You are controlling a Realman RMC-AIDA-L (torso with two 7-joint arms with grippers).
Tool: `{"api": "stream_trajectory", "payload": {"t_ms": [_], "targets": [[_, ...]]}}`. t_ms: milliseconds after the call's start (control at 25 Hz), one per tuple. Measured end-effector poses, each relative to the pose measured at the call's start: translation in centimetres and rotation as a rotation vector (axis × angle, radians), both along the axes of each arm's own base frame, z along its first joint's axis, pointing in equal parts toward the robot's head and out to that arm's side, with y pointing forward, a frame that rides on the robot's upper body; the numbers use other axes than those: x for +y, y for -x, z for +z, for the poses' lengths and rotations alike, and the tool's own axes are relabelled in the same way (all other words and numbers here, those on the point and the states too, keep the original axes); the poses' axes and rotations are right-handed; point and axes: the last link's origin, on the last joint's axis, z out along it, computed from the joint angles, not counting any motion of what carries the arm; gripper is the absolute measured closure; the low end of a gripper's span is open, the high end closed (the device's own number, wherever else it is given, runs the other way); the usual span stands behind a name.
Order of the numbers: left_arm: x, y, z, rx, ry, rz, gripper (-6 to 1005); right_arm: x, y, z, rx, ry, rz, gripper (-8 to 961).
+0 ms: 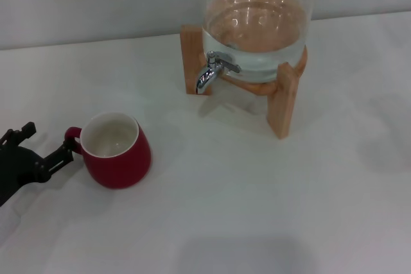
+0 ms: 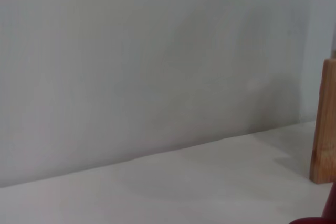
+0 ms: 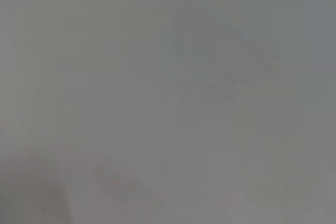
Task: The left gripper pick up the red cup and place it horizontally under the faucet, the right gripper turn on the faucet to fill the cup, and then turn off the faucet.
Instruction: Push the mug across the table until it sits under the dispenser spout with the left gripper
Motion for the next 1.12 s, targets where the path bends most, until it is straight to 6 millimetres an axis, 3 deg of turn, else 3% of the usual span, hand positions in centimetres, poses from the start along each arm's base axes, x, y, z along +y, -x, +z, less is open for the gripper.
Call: {"api": "stream_trajectory", "payload": {"t_ms": [1120], "targets": [[0.64, -0.74, -0.31, 0.005, 0.015, -0.023, 123, -0.03, 0.02, 0.05, 0.005, -0.007, 0.002, 231]]}}
